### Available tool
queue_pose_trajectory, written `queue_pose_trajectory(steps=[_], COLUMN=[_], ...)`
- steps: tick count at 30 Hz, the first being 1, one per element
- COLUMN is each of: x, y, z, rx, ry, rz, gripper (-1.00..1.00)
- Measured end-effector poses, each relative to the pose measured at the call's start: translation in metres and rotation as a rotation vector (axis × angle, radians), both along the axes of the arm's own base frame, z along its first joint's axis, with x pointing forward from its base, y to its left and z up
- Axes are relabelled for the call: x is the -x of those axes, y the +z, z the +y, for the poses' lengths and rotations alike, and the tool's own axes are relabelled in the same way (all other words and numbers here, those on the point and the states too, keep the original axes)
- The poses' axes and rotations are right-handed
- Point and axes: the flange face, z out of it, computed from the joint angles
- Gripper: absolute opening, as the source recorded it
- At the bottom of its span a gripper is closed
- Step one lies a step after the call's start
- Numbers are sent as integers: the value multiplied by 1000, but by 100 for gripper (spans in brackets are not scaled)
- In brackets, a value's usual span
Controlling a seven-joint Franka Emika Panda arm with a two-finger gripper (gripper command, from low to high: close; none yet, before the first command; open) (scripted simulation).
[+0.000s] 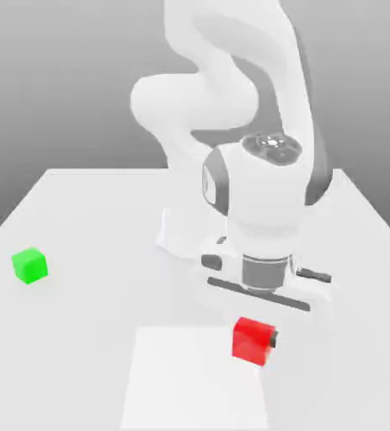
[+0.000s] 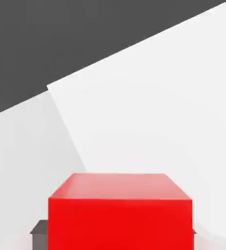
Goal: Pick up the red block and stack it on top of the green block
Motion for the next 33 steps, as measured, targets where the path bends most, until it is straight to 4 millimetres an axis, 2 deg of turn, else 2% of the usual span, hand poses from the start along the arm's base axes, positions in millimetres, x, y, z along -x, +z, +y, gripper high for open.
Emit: queue_pose_trajectory(steps=[4,8,13,17,23,28,30,33], x=[5,26,71,117,199,274,282,284], y=[8,14,21,26,32,33,19,-7], z=[-84,-161,-245,-299,-358,-390,-393,-394], rx=[10,17,22,21,12,-3,-9,-11], ry=[-359,-716,-1162,-1508,-2018,-2429,-2476,-2487], rz=[-3,-6,-10,-12,-13,-10,-10,-10], gripper=[-100,-100,-100,-100,-100,-100,-100,-100])
